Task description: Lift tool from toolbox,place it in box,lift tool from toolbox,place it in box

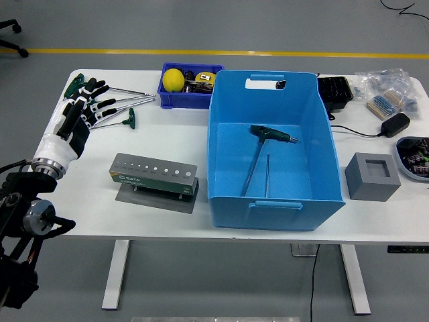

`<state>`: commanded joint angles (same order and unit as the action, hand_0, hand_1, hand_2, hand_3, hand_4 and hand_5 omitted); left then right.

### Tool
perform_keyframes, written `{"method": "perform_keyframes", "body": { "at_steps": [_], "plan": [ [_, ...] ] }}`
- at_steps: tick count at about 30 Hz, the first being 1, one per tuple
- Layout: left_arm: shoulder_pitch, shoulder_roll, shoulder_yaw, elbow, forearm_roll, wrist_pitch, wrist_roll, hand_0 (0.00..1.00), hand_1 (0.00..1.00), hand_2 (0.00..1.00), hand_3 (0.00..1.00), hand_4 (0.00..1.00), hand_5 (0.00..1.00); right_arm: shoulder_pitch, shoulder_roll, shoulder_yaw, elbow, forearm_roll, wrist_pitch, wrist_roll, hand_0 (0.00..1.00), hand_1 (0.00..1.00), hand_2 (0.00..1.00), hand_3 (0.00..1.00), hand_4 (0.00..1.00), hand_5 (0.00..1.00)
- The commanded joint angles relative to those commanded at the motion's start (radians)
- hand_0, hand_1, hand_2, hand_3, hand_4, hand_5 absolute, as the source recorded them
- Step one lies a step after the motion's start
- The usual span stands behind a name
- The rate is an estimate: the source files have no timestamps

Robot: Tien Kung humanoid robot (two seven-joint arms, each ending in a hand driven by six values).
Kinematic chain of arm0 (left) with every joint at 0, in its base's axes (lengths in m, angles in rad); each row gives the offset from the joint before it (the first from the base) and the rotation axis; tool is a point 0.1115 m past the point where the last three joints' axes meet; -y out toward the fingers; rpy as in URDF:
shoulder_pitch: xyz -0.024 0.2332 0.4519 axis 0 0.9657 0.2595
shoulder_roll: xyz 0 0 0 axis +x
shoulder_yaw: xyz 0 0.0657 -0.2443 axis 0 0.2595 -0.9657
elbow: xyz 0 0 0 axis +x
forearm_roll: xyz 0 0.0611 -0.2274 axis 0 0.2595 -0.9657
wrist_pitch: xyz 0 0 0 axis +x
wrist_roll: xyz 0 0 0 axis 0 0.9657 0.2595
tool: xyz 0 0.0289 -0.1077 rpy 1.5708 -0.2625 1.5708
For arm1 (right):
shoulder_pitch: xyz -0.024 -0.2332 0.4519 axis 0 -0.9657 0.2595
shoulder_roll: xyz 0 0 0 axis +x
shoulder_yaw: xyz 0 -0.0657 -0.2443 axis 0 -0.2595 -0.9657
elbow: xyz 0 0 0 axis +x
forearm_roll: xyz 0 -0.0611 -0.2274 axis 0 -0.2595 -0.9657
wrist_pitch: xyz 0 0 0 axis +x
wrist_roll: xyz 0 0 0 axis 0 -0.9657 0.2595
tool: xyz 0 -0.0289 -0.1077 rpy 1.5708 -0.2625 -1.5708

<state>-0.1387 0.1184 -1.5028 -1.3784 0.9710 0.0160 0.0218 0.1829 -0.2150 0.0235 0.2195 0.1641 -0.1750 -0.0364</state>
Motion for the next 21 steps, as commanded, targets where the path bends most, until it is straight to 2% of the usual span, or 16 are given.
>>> {"method": "perform_keyframes", "body": {
  "at_steps": [3,7,21],
  "plan": [
    [0.063,-0.006,-0.041,-0.009,0.025,-0.009,0.001,0.605,0.647,0.762,0.743,0.893,0.736,-0.002,0.001,-0.003,0.000,0.005,0.000,0.002,0.725,0.702,0.752,0.590,0.828,0.724],
    [0.092,-0.007,-0.067,-0.005,0.046,-0.010,0.000,0.605,0.647,0.762,0.743,0.893,0.736,-0.005,0.004,0.004,-0.001,-0.006,-0.001,-0.002,0.725,0.702,0.752,0.590,0.828,0.724],
    [0.057,-0.012,-0.052,-0.006,0.122,-0.038,0.012,0.611,0.647,0.757,0.739,0.886,0.743,-0.007,0.007,0.009,0.000,-0.019,-0.003,-0.006,0.725,0.700,0.751,0.589,0.827,0.723]
  ]
}}
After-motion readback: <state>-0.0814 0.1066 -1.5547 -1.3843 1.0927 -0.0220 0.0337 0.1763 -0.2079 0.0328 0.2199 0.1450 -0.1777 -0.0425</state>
